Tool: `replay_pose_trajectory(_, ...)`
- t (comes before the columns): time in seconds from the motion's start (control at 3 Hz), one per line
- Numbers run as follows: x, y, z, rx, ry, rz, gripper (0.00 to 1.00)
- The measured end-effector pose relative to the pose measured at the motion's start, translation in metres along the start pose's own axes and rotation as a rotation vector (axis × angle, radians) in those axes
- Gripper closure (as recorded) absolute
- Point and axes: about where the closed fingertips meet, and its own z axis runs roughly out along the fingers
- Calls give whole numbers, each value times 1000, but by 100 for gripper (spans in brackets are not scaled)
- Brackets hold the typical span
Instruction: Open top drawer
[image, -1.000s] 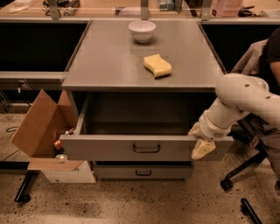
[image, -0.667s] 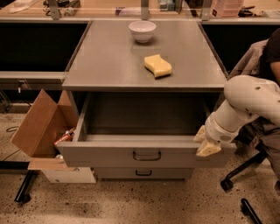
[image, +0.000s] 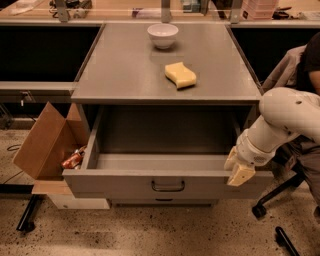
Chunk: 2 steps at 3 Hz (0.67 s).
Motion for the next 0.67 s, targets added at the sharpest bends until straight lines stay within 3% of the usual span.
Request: replay_pose_trajectory(0.67, 0, 0, 0, 0, 0, 0, 57)
